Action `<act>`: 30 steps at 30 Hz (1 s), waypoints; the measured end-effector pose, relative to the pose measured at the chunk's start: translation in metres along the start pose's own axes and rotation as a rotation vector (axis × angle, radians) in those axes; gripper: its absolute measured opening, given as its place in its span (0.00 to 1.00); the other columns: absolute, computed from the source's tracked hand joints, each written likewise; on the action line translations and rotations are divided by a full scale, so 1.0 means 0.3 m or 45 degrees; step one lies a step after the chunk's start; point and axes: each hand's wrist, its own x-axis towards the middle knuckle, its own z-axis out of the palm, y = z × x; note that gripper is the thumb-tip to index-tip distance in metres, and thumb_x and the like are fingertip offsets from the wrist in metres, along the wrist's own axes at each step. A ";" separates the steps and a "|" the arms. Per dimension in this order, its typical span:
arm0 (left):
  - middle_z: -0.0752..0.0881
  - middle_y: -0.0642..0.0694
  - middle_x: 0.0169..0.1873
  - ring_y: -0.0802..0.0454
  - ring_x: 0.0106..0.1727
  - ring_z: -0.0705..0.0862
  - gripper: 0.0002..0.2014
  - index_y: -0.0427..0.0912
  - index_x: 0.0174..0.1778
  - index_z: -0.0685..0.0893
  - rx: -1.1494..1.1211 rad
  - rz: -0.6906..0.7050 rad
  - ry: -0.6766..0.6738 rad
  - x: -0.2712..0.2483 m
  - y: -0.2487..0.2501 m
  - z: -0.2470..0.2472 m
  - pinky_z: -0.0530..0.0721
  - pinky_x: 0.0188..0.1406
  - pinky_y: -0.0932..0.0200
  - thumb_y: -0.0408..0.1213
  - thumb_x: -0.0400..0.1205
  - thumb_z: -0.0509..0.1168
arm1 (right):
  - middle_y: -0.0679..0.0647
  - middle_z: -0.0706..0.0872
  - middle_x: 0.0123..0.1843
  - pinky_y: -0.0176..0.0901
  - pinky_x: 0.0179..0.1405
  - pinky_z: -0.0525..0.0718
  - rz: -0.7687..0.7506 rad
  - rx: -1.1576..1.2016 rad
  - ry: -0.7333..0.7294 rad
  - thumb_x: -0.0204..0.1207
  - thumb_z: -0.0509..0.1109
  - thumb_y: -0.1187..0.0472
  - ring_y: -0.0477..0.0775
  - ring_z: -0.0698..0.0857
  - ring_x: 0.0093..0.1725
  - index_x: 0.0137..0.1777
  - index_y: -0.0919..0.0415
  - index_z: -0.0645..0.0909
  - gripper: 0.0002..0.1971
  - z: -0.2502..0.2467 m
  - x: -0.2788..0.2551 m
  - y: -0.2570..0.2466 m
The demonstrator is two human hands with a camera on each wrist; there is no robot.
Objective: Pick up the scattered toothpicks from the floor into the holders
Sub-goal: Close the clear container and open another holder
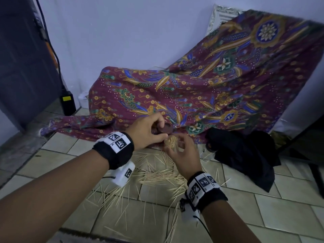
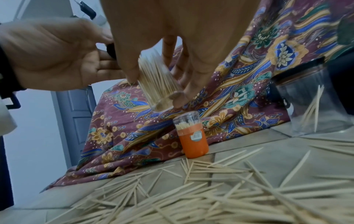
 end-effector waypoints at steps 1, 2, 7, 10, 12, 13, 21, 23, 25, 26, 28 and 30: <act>0.82 0.53 0.41 0.43 0.47 0.84 0.14 0.56 0.39 0.72 0.043 -0.002 -0.024 0.009 0.011 0.013 0.82 0.47 0.39 0.49 0.74 0.74 | 0.45 0.81 0.60 0.14 0.44 0.72 0.012 0.026 0.003 0.72 0.80 0.52 0.33 0.79 0.54 0.65 0.49 0.77 0.23 -0.014 0.000 0.002; 0.82 0.52 0.39 0.45 0.44 0.83 0.14 0.55 0.38 0.73 0.085 0.005 -0.041 0.019 0.018 0.026 0.81 0.46 0.39 0.49 0.75 0.74 | 0.44 0.82 0.60 0.14 0.45 0.72 0.025 0.050 -0.003 0.72 0.80 0.52 0.36 0.80 0.56 0.66 0.49 0.77 0.24 -0.030 -0.001 0.002; 0.84 0.55 0.50 0.54 0.50 0.83 0.15 0.60 0.54 0.76 0.166 -0.024 -0.189 0.070 0.062 0.075 0.84 0.53 0.47 0.52 0.76 0.73 | 0.37 0.82 0.55 0.29 0.56 0.80 -0.010 0.084 0.038 0.72 0.80 0.51 0.38 0.81 0.58 0.63 0.44 0.76 0.22 -0.104 -0.003 0.020; 0.83 0.54 0.62 0.58 0.59 0.82 0.29 0.64 0.73 0.71 0.251 -0.003 -0.258 0.099 0.103 0.098 0.81 0.58 0.58 0.54 0.76 0.72 | 0.43 0.86 0.59 0.37 0.61 0.83 -0.002 0.069 0.074 0.71 0.80 0.47 0.40 0.83 0.61 0.64 0.47 0.78 0.23 -0.141 0.004 0.036; 0.84 0.53 0.64 0.58 0.59 0.82 0.29 0.65 0.75 0.72 0.278 0.008 -0.271 0.119 0.132 0.106 0.79 0.56 0.62 0.55 0.77 0.71 | 0.46 0.87 0.60 0.39 0.62 0.83 -0.001 0.033 0.080 0.71 0.79 0.44 0.41 0.83 0.61 0.66 0.50 0.79 0.26 -0.161 0.008 0.052; 0.84 0.53 0.63 0.58 0.58 0.82 0.29 0.65 0.75 0.73 0.292 0.008 -0.278 0.128 0.146 0.108 0.78 0.55 0.64 0.54 0.77 0.71 | 0.46 0.87 0.59 0.41 0.62 0.84 -0.009 0.014 0.077 0.71 0.78 0.43 0.41 0.83 0.61 0.67 0.51 0.80 0.26 -0.171 0.010 0.060; 0.85 0.52 0.62 0.52 0.64 0.80 0.29 0.64 0.76 0.72 0.480 0.000 -0.406 0.186 0.198 0.148 0.78 0.60 0.59 0.55 0.78 0.70 | 0.40 0.86 0.52 0.43 0.58 0.84 -0.011 0.004 0.087 0.69 0.81 0.49 0.40 0.83 0.56 0.63 0.48 0.82 0.23 -0.216 0.018 0.103; 0.86 0.51 0.60 0.54 0.59 0.82 0.29 0.64 0.76 0.71 0.487 -0.001 -0.419 0.197 0.197 0.161 0.77 0.55 0.63 0.55 0.78 0.70 | 0.41 0.86 0.51 0.42 0.59 0.85 -0.001 0.026 0.099 0.68 0.83 0.50 0.40 0.84 0.57 0.63 0.50 0.83 0.23 -0.225 0.025 0.110; 0.87 0.52 0.55 0.58 0.52 0.83 0.28 0.63 0.75 0.72 0.454 -0.014 -0.417 0.207 0.196 0.175 0.76 0.50 0.67 0.54 0.78 0.70 | 0.44 0.88 0.54 0.41 0.60 0.84 0.012 0.034 0.083 0.67 0.83 0.50 0.41 0.84 0.58 0.63 0.50 0.83 0.24 -0.238 0.034 0.115; 0.86 0.55 0.51 0.60 0.49 0.83 0.28 0.63 0.73 0.73 0.444 -0.012 -0.411 0.214 0.197 0.181 0.76 0.46 0.70 0.53 0.77 0.71 | 0.45 0.88 0.56 0.41 0.61 0.83 0.015 0.030 0.066 0.67 0.83 0.50 0.42 0.84 0.59 0.63 0.50 0.83 0.25 -0.244 0.040 0.119; 0.81 0.64 0.40 0.67 0.42 0.80 0.24 0.59 0.68 0.77 0.457 0.007 -0.405 0.231 0.203 0.195 0.71 0.37 0.78 0.51 0.76 0.73 | 0.45 0.89 0.57 0.40 0.61 0.83 0.010 0.005 0.029 0.67 0.83 0.50 0.41 0.84 0.60 0.63 0.50 0.83 0.24 -0.261 0.049 0.129; 0.79 0.63 0.37 0.67 0.37 0.78 0.21 0.54 0.63 0.79 0.477 0.032 -0.420 0.251 0.210 0.209 0.71 0.31 0.80 0.48 0.75 0.74 | 0.45 0.88 0.57 0.40 0.62 0.82 -0.002 -0.016 -0.003 0.68 0.82 0.51 0.41 0.83 0.60 0.64 0.51 0.83 0.24 -0.275 0.059 0.137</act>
